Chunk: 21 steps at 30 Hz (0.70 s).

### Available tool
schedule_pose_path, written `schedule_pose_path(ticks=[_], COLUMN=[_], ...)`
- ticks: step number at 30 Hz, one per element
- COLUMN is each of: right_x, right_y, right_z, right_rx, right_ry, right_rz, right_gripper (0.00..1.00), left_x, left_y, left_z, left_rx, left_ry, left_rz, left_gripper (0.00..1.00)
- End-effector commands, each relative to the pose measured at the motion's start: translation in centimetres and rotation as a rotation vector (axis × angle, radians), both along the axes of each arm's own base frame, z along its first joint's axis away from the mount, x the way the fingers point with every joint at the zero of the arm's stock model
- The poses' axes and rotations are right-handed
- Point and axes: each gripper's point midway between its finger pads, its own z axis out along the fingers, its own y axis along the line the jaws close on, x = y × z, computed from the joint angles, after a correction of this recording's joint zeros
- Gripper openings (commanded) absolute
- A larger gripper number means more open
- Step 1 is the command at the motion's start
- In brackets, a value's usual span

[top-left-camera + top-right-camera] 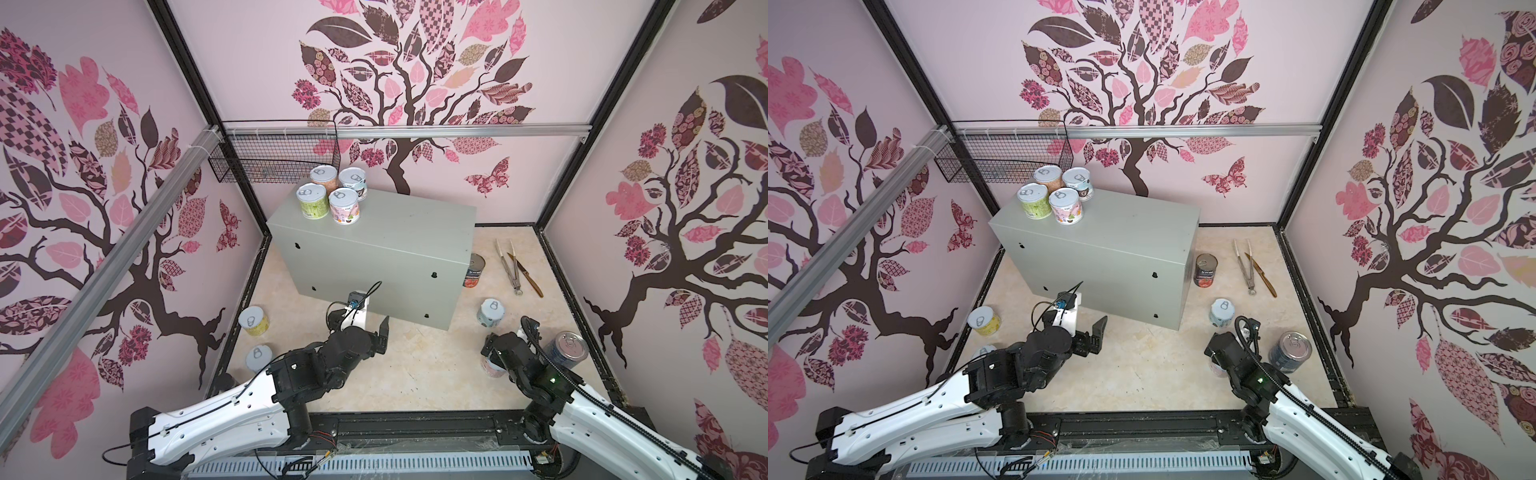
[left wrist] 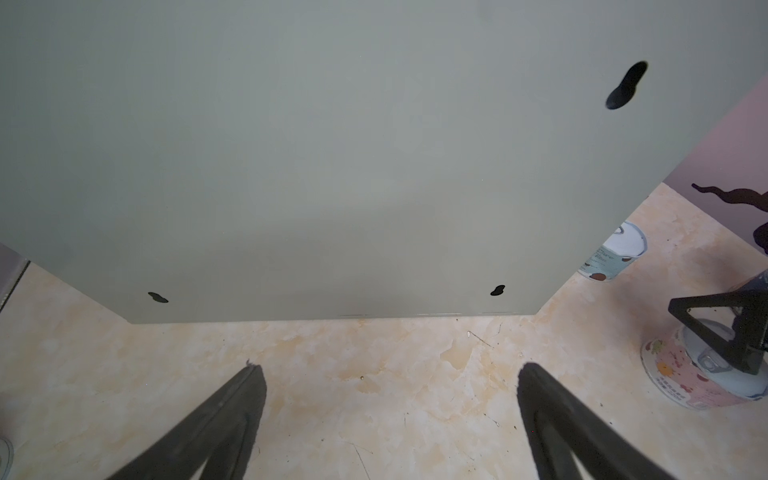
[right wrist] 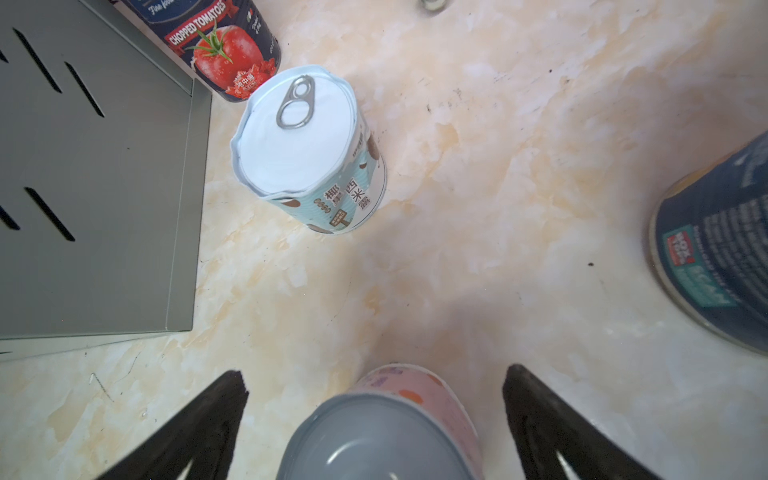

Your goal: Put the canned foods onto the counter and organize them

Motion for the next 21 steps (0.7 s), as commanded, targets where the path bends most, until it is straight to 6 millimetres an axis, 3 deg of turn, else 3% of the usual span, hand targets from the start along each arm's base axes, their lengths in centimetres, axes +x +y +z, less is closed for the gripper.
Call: schedule_pose_path(ticks=[1, 11, 21], right_x=[-0.4, -1.3, -1.5], right_y=[0.3, 3.7, 6.3], right_z=[0.0, -3.0, -4.6], right_rx=[-0.069, -0.103, -0.125], right_ry=[-0.032, 0.019, -0.057], right_rz=[-0.003, 0.05, 0.099], right_gripper=[1.0, 1.0, 1.0], left_x=[-0.4, -0.8, -1.2], left_y=[0.2, 1.1, 1.8], left_z=[-0.7, -2.1, -2.3], left_rx=[-0.029, -0.031, -0.07], left_ry=[0.007, 0.021, 0.007], left_rz=[-0.001, 0.0, 0.001], left_gripper=[0.98, 0.98, 0.98])
